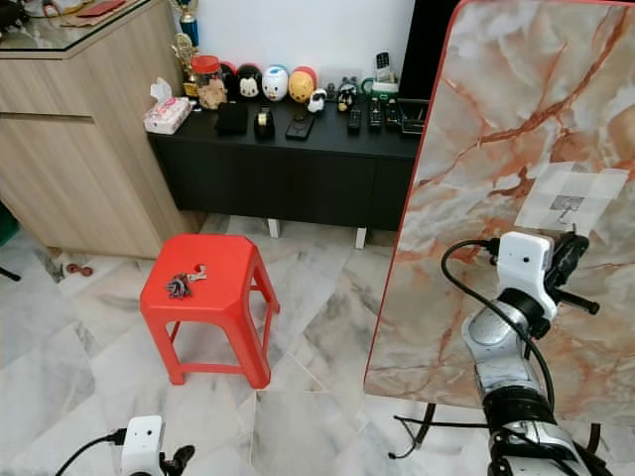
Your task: Hang keys on a hook
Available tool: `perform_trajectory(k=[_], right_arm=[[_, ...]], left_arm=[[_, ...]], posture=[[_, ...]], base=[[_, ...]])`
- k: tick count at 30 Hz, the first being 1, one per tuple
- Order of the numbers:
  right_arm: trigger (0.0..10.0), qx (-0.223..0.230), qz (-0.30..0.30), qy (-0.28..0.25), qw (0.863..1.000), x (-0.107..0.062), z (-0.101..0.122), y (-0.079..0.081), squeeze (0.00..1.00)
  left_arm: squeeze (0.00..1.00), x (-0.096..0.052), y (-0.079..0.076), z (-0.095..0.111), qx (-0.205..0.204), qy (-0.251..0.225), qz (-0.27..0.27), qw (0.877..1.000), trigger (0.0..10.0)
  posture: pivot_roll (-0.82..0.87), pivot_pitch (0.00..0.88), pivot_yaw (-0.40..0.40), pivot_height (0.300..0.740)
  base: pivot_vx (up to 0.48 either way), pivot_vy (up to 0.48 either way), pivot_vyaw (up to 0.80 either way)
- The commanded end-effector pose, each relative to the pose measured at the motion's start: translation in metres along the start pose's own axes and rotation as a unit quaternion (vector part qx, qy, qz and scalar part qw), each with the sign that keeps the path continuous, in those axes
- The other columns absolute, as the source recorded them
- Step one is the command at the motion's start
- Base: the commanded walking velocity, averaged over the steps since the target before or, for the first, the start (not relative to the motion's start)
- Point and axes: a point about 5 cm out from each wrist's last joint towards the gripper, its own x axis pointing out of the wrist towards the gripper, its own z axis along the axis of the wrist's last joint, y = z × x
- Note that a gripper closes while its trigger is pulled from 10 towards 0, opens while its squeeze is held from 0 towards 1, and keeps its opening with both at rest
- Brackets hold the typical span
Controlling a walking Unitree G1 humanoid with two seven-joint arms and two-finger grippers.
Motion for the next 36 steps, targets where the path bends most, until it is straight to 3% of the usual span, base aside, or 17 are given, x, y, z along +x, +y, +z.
perform_trajectory(k=[1,36], right_arm=[[10.0,0.006,-0.010,-0.023,1.000,0.007,0.011,-0.002,0.00],[10.0,-0.015,0.029,0.020,0.999,0.007,0.002,0.006,0.00]], left_arm=[[0.00,-0.002,0.001,-0.007,-0.009,0.011,0.001,1.000,10.0],[0.00,-0.002,0.002,-0.008,-0.011,0.011,0.003,1.000,10.0]], posture=[[0.12,0.063,-0.016,0.740],[0.12,0.066,-0.019,0.740]], base=[[0.000,0.000,0.00],[0.000,0.000,0.00]])
